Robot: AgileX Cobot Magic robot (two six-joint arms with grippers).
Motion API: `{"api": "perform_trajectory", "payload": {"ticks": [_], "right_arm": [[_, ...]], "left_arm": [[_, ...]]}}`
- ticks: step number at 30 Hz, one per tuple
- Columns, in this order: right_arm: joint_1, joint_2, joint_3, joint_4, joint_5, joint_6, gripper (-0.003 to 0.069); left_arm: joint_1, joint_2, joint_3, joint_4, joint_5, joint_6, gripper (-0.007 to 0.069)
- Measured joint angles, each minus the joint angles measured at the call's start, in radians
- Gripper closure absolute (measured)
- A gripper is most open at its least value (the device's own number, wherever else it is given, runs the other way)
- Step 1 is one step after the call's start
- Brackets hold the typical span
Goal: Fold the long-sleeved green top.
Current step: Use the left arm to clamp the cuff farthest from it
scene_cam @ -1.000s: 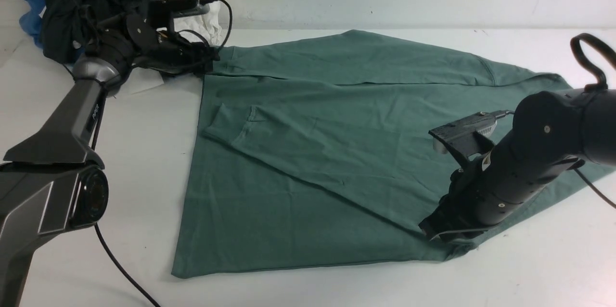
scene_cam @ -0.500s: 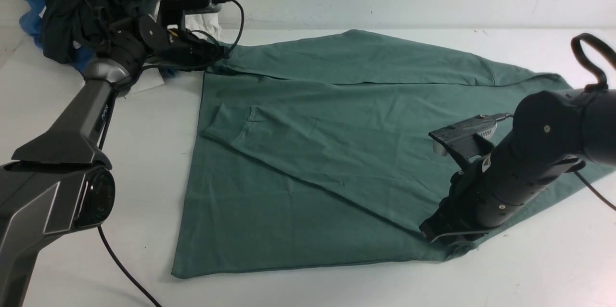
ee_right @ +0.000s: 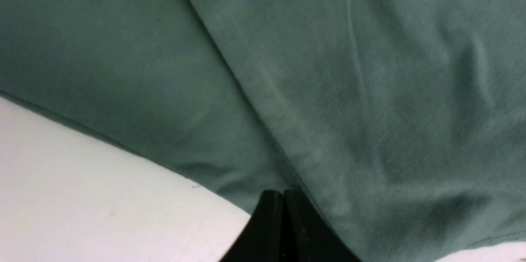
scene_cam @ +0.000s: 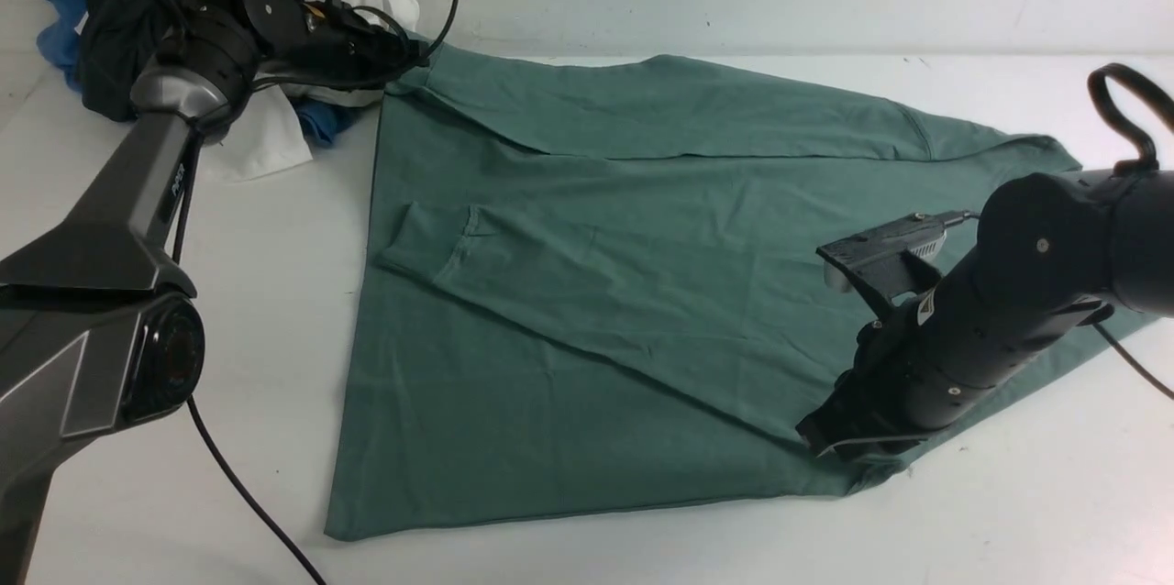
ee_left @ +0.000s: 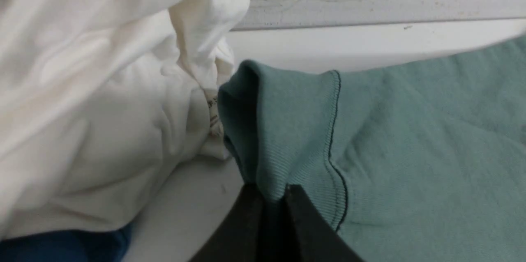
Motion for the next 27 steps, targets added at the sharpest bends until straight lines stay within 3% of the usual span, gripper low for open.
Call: {"api": "perform_trajectory", "payload": {"ticks": [4,9,12,14,17,19,23,27], "right_arm": [[0.000,0.000,0.000,0.001,-0.004,0.000,0.0673],[0.000,0.000,0.000,0.001,-0.006,-0.003,0.0673],[0.000,0.000,0.000,0.001,-0.006,-0.004,0.0673],[0.000,0.000,0.000,0.001,-0.007,-0.004,0.0673],[0.000,0.000,0.000,0.001,-0.009,-0.004,0.0673],[0.000,0.000,0.000,0.001,-0.013,-0.004,0.0673],[0.000,0.000,0.000,0.001,-0.013,-0.004,0.0673],[0.000,0.000,0.000,0.001,-0.013,-0.004,0.0673]], "left_arm": [[0.000,0.039,0.000,0.016,0.004,0.000,0.0561],[0.000,0.066,0.003,0.029,-0.009,-0.018,0.0348],[0.001,0.064,0.003,0.029,-0.033,-0.054,0.0265],[0.001,0.064,0.003,0.028,-0.035,-0.072,0.0250],[0.001,0.064,0.003,0.029,-0.035,-0.083,0.0267],[0.001,0.064,0.003,0.039,-0.035,-0.090,0.0341],[0.001,0.064,0.003,0.052,-0.041,-0.090,0.0562],[0.001,0.062,0.003,0.052,-0.041,-0.090,0.0612]]}}
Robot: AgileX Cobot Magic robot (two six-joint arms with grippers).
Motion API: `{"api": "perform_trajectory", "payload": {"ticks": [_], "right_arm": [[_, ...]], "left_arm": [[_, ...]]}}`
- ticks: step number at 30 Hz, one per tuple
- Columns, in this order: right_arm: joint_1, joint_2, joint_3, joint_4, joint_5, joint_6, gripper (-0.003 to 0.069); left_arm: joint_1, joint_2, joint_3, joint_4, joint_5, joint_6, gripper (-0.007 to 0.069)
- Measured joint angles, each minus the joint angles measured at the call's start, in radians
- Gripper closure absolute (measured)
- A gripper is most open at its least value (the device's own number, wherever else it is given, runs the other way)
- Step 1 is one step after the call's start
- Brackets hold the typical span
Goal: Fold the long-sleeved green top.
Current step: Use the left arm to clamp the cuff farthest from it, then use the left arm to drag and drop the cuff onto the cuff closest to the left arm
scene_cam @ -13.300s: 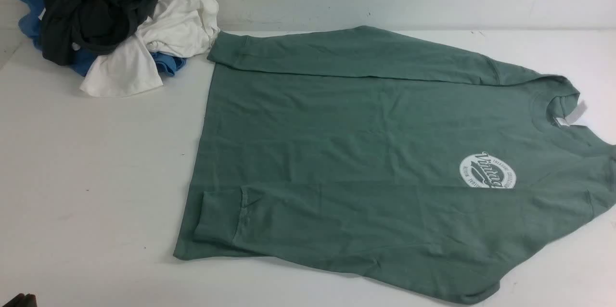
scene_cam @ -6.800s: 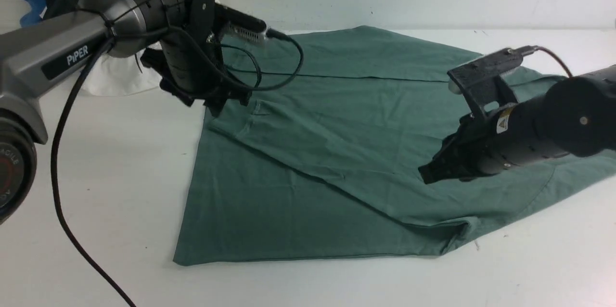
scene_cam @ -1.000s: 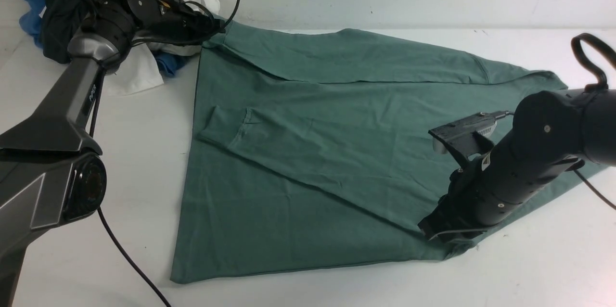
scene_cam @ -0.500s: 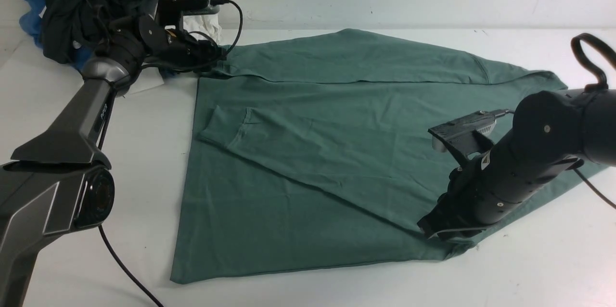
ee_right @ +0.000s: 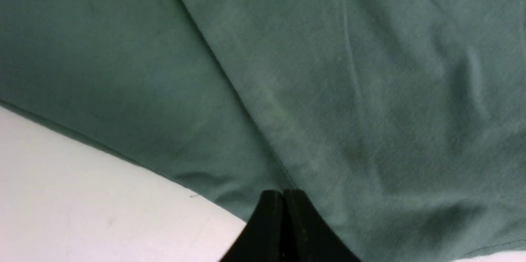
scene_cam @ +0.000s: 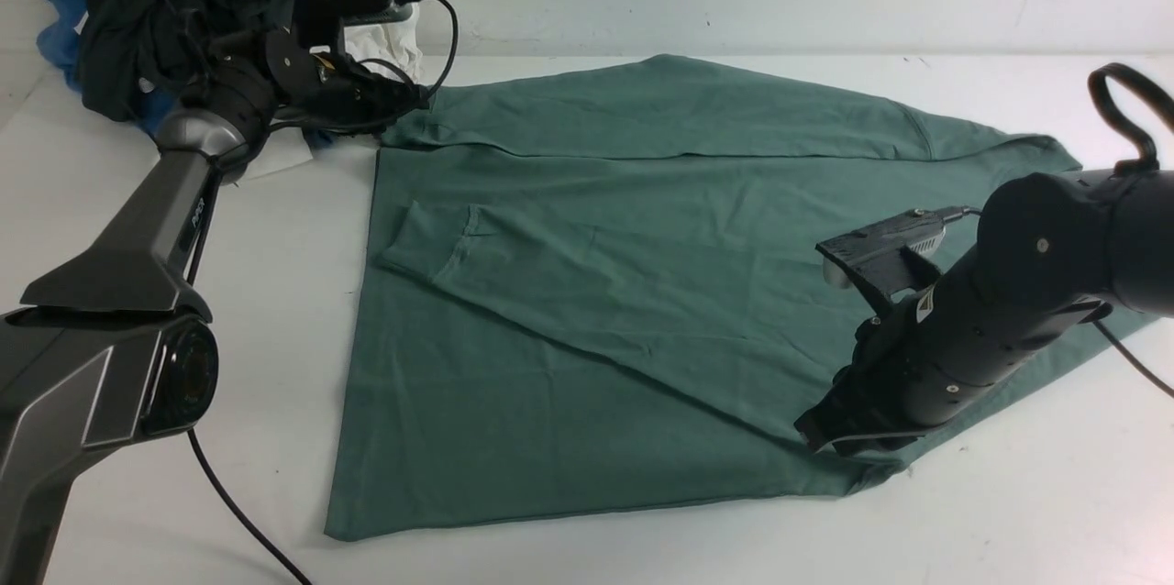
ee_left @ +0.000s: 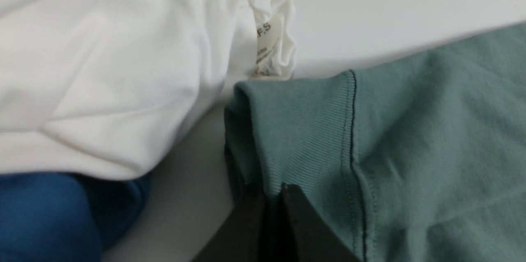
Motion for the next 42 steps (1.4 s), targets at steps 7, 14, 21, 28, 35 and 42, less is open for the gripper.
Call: {"api": "perform_trajectory", "payload": {"ticks": [7,14,21,28,35,42], "right_arm": [[0.000,0.000,0.000,0.002,-0.001,0.000,0.0673],[0.000,0.000,0.000,-0.001,-0.001,0.000,0.0673],[0.000,-0.001,0.000,-0.117,0.003,0.007,0.0673],[-0.001,-0.105,0.000,-0.245,0.005,0.126,0.0673],[-0.001,-0.309,0.000,-0.351,0.056,0.177,0.0673],[-0.001,-0.431,0.000,-0.363,0.074,0.184,0.0673]], "left_arm": [[-0.004,-0.069,0.000,0.000,0.023,0.000,0.0612],[-0.014,-0.214,0.000,-0.009,0.130,-0.007,0.0612],[-0.019,-0.364,0.004,-0.018,0.517,-0.106,0.0612],[-0.073,-0.424,0.224,0.025,0.541,-0.163,0.0612],[-0.183,-0.505,0.399,0.063,0.546,-0.154,0.0600],[-0.310,-0.745,0.407,0.262,0.546,-0.182,0.0587]]}}
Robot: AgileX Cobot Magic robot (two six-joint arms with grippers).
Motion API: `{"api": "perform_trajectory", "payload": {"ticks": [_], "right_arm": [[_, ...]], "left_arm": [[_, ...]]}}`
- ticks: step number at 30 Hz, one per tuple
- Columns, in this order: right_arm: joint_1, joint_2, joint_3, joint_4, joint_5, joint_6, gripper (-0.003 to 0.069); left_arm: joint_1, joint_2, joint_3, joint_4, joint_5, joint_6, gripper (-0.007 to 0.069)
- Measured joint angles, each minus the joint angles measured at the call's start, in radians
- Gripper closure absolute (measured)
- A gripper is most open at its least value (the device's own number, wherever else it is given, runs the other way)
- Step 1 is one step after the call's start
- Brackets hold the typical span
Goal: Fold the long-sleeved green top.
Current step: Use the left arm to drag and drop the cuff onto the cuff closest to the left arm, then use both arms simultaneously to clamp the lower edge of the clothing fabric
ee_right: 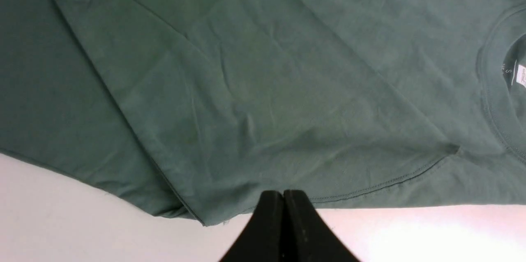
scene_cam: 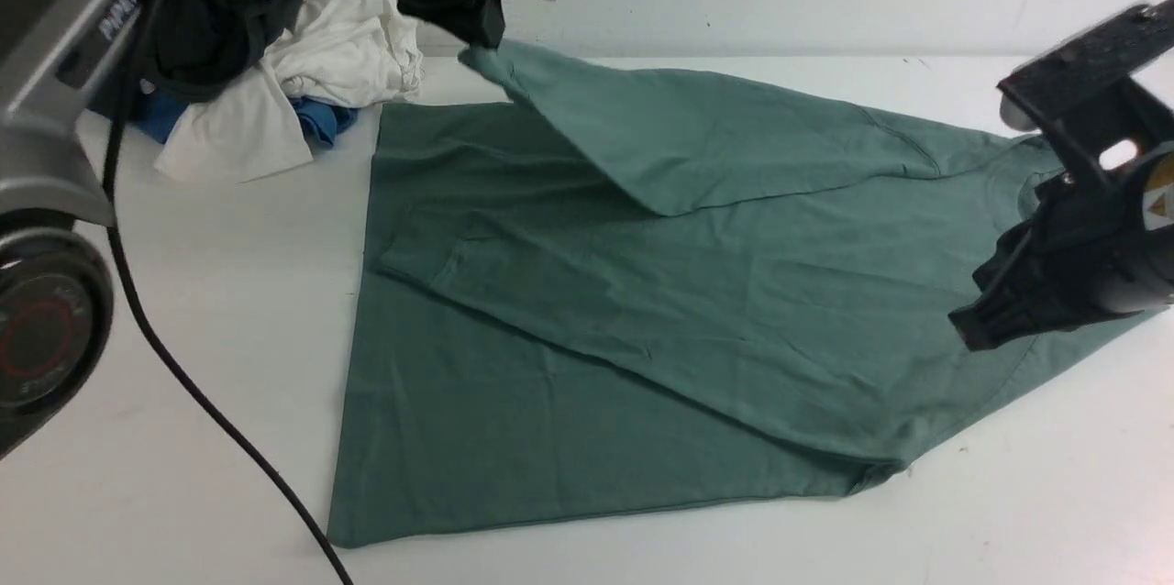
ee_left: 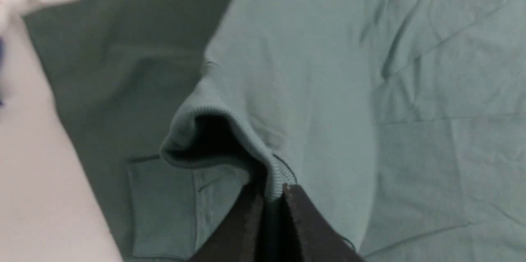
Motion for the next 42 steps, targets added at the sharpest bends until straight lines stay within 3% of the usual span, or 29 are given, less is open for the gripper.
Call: {"api": "perform_trajectory", "payload": {"ticks": [6,11,14,20,24,27,32,35,40,42], "right_arm": [[-0.001,-0.003,0.002,0.010,0.001,0.021,0.0673],[-0.002,-0.003,0.013,0.012,0.000,0.023,0.0673],[-0.002,-0.003,0.013,0.012,-0.012,0.023,0.0673],[-0.002,-0.003,0.013,0.018,-0.028,0.024,0.0673],[-0.002,-0.003,0.013,0.046,-0.028,0.025,0.0673],[-0.002,-0.003,0.013,0.055,-0.028,0.025,0.0673],[-0.002,-0.003,0.013,0.058,-0.027,0.024,0.0673],[-0.002,-0.003,0.013,0.066,-0.027,0.015,0.0673],[-0.002,-0.003,0.013,0.137,-0.016,-0.046,0.0673],[-0.002,-0.003,0.013,0.196,-0.003,-0.104,0.0673]], "left_arm": [[-0.002,-0.098,0.184,0.060,-0.001,-0.058,0.0587],[-0.001,-0.091,0.607,0.074,-0.038,-0.061,0.0585],[-0.001,-0.086,0.739,0.074,-0.100,-0.067,0.0571],[-0.001,-0.088,0.790,0.116,-0.141,-0.076,0.0461],[-0.001,-0.091,0.761,0.214,-0.140,-0.091,0.0288],[-0.001,-0.099,0.742,0.218,-0.092,-0.082,0.0234],[-0.066,-0.241,0.801,0.196,-0.048,-0.001,0.0197],[-0.157,-0.321,0.965,0.167,-0.047,0.093,0.0197],[-0.262,-0.328,1.226,0.180,-0.122,0.384,0.0197],[-0.275,-0.328,1.276,0.197,-0.175,0.447,0.0197]]}}
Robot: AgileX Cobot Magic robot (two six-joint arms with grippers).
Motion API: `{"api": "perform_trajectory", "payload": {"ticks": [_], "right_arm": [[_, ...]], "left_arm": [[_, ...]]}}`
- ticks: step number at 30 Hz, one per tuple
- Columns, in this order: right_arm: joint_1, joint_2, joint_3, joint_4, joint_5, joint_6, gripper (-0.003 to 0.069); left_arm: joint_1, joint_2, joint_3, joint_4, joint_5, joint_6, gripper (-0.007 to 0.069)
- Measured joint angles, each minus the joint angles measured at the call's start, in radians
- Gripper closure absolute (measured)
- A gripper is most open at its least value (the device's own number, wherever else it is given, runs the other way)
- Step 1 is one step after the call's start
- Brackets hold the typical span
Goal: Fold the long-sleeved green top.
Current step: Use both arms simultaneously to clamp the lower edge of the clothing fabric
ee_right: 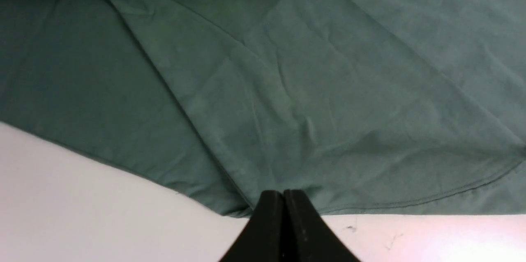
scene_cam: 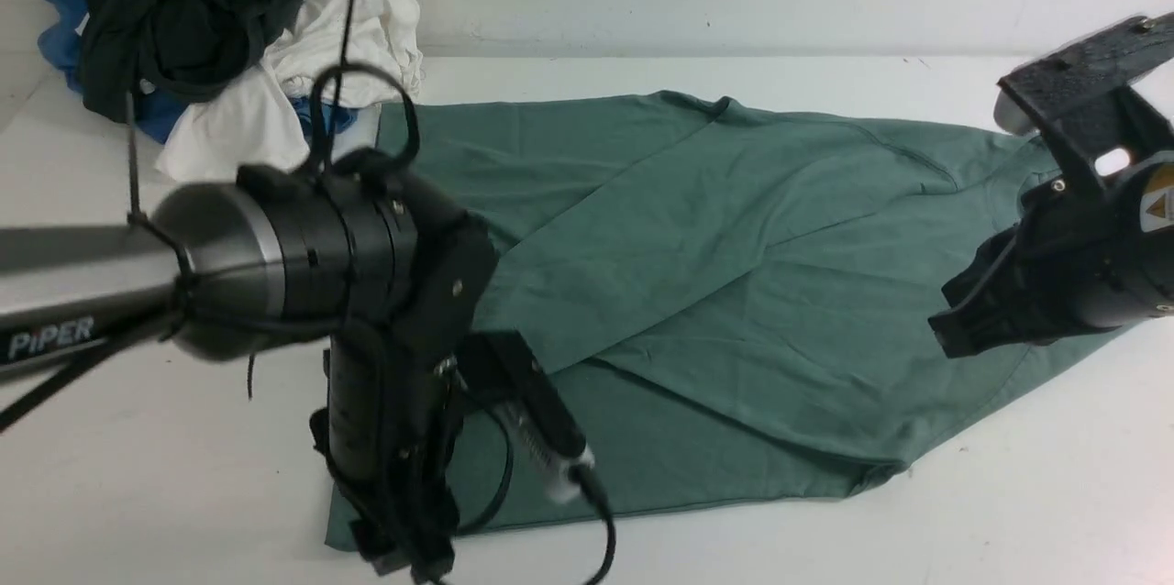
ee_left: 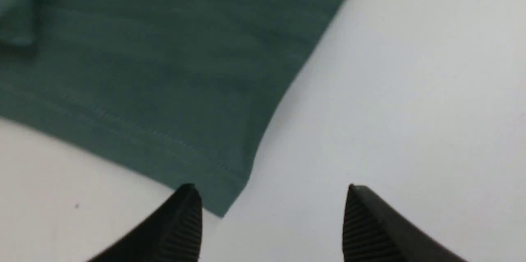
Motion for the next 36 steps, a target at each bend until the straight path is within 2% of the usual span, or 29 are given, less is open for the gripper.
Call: {"api": "perform_trajectory", "payload": {"ticks": [6,8,10,11,13,14,16,17,19,22,26,28,31,34,35,36], "right_arm": [[0.000,0.000,0.000,0.178,0.021,-0.169,0.0673],[0.000,0.000,0.000,0.213,0.021,-0.203,0.0673],[0.000,0.000,0.000,0.229,0.021,-0.224,0.0673],[0.000,0.000,0.000,0.229,0.021,-0.225,0.0673],[0.000,0.000,0.000,0.232,0.020,-0.244,0.0673],[0.000,0.000,0.000,0.232,0.020,-0.245,0.0673],[0.000,0.000,0.000,0.227,0.020,-0.254,0.0673],[0.000,0.000,0.000,0.221,0.020,-0.257,0.0673],[0.000,0.000,0.000,0.162,0.021,-0.260,0.0673],[0.000,0.018,0.000,0.073,0.069,-0.235,0.0673],[0.000,0.073,0.000,-0.015,0.130,-0.197,0.0671],[0.000,0.138,0.000,-0.074,0.151,-0.159,0.0655],[0.000,0.245,0.000,-0.161,0.154,-0.126,0.0587],[0.000,0.306,0.000,-0.220,0.154,-0.099,0.0522],[0.000,0.334,0.000,-0.251,0.154,-0.080,0.0482],[0.000,0.377,0.000,-0.287,0.151,-0.045,0.0414]], "left_arm": [[-0.002,0.012,0.085,0.109,-0.178,0.043,0.0204],[-0.002,0.030,0.088,0.155,-0.207,0.039,0.0238],[-0.002,0.045,0.086,0.185,-0.209,0.030,0.0300],[-0.002,0.046,0.086,0.186,-0.208,0.028,0.0307],[-0.003,0.058,0.083,0.202,-0.199,-0.006,0.0421],[-0.003,0.059,0.082,0.204,-0.198,-0.009,0.0430],[-0.003,0.063,0.079,0.230,-0.195,-0.071,0.0557],[-0.003,0.063,0.079,0.237,-0.194,-0.101,0.0578],[-0.003,0.052,0.082,0.283,-0.193,-0.215,0.0616],[0.010,-0.010,0.087,0.380,-0.172,-0.349,0.0622],[0.065,-0.081,0.087,0.443,-0.173,-0.443,0.0622],[0.131,-0.121,0.087,0.452,-0.192,-0.493,0.0622],[0.207,-0.143,0.087,0.443,-0.220,-0.516,0.0622],[0.232,-0.151,0.087,0.434,-0.222,-0.516,0.0622],[0.239,-0.156,0.087,0.434,-0.223,-0.516,0.0622],[0.248,-0.166,0.087,0.433,-0.223,-0.516,0.0622]]}}
